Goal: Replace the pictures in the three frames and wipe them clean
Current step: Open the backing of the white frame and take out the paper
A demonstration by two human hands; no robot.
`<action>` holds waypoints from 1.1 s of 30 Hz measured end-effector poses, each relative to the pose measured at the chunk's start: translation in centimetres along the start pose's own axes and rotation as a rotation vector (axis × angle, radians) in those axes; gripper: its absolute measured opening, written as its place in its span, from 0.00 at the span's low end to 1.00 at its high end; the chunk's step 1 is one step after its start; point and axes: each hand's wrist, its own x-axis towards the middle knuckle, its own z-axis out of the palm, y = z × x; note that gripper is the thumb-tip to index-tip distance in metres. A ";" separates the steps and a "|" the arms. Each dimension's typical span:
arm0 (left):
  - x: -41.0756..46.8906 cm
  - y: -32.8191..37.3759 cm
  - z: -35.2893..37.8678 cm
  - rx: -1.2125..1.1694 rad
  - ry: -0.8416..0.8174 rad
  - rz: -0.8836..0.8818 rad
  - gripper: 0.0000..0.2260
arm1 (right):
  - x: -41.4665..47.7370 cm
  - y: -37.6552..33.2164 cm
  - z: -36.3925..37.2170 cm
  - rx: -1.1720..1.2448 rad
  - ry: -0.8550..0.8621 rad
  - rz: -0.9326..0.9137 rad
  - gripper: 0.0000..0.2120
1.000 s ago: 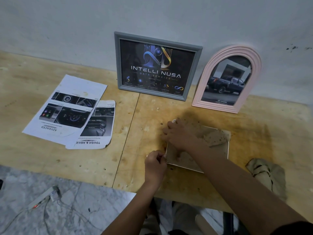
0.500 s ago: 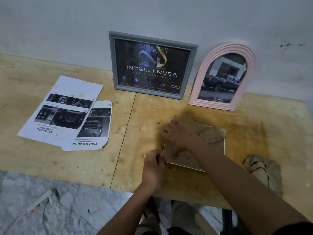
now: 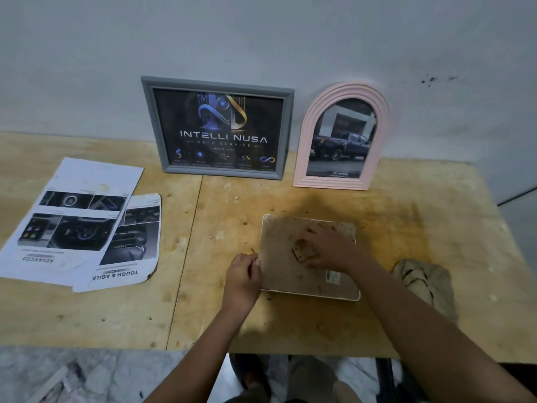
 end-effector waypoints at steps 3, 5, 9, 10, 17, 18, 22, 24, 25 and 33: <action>-0.6 0.0 0.2 -0.070 0.007 0.019 0.12 | 0.4 -0.3 0.1 -0.080 0.029 0.002 0.23; -1.0 0.0 0.2 -0.115 0.009 0.016 0.13 | 0.8 -0.3 0.0 -0.122 0.016 -0.020 0.23; -1.4 0.0 0.0 -0.205 0.011 -0.008 0.14 | 1.3 -0.2 0.2 -0.039 -0.079 -0.025 0.23; -1.5 0.1 0.0 -0.219 0.005 -0.003 0.14 | 1.3 -0.2 0.3 -0.004 -0.099 -0.019 0.22; -1.6 0.3 -0.4 -0.301 -0.017 -0.049 0.13 | 1.5 -0.3 0.6 0.143 -0.081 -0.012 0.19; -1.5 0.2 -0.4 -0.297 -0.025 -0.059 0.13 | 1.5 -0.4 0.6 0.154 -0.070 -0.011 0.19; -0.5 -0.2 -0.2 -0.237 -0.004 -0.075 0.06 | 1.6 -0.8 0.6 0.210 0.002 0.001 0.19; 0.0 0.1 0.0 -0.213 0.021 -0.092 0.02 | 1.4 -0.7 0.9 0.164 0.072 -0.002 0.20; 0.2 0.3 0.1 -0.190 0.029 -0.109 0.04 | 1.2 -0.5 1.2 0.125 0.110 0.009 0.22; 1.0 0.9 -0.3 -0.182 0.019 -0.204 0.05 | -4.2 1.2 6.1 0.670 0.841 0.827 0.13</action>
